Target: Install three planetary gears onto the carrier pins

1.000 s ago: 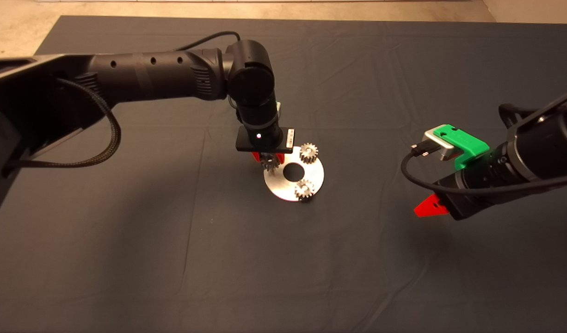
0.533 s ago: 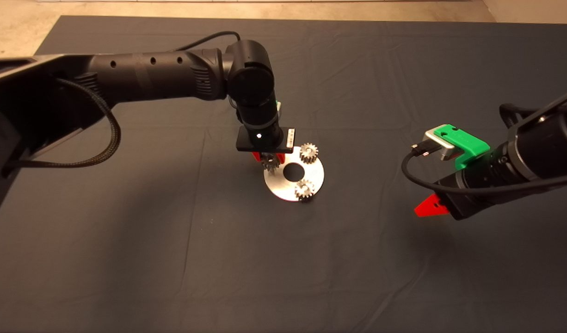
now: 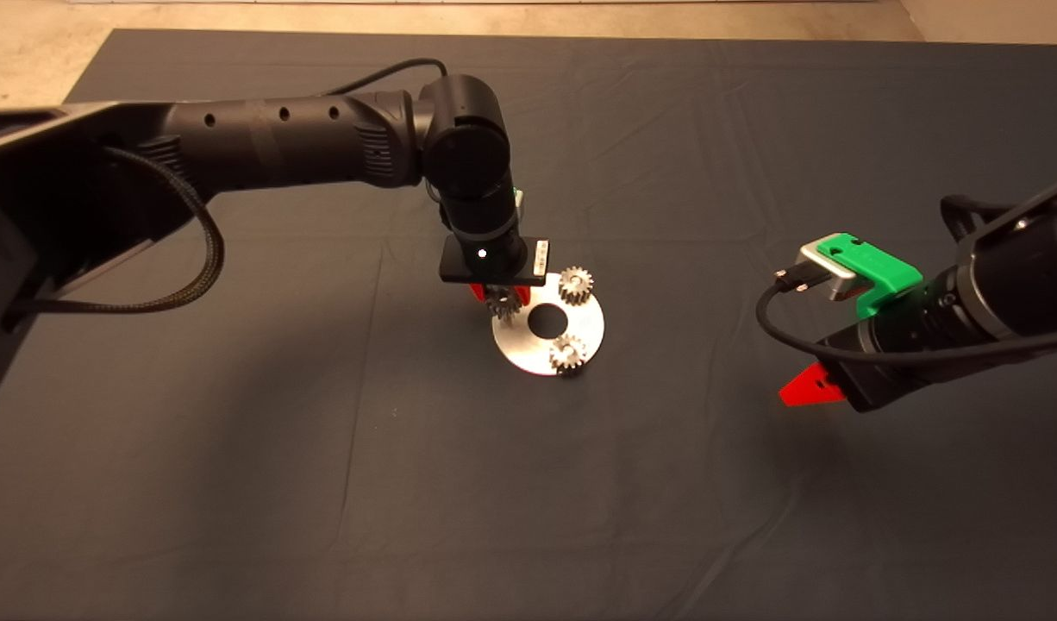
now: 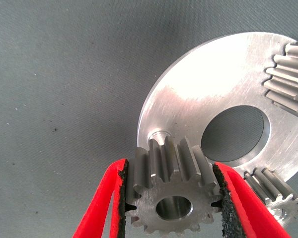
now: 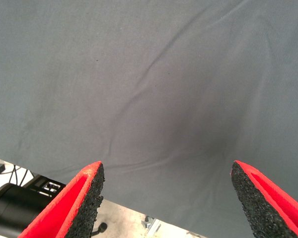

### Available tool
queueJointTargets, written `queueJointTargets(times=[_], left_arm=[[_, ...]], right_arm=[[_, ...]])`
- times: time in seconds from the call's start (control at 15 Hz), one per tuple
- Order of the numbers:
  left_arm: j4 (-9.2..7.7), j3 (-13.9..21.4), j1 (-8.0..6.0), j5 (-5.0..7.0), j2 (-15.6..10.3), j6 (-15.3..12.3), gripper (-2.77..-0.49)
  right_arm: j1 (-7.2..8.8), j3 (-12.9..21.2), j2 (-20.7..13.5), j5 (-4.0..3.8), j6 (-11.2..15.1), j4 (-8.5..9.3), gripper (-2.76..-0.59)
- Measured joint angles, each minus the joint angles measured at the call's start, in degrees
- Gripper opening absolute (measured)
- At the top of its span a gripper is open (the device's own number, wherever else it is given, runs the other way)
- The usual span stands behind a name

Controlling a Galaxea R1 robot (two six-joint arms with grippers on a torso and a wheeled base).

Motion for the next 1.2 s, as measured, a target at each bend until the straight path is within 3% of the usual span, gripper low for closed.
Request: queueJointTargets(times=[0.6,1.2], left_arm=[[0.28,1.5,0.43,-0.14,-0.4,0.0,-2.3],[2.6,1.5,0.5,-0.71,-0.3,0.3,-2.3]], right_arm=[[0.49,0.1,-0.2,0.0,0.0,0.0,-1.47],[0.49,0.2,-0.2,0.0,0.0,0.0,-1.47]])
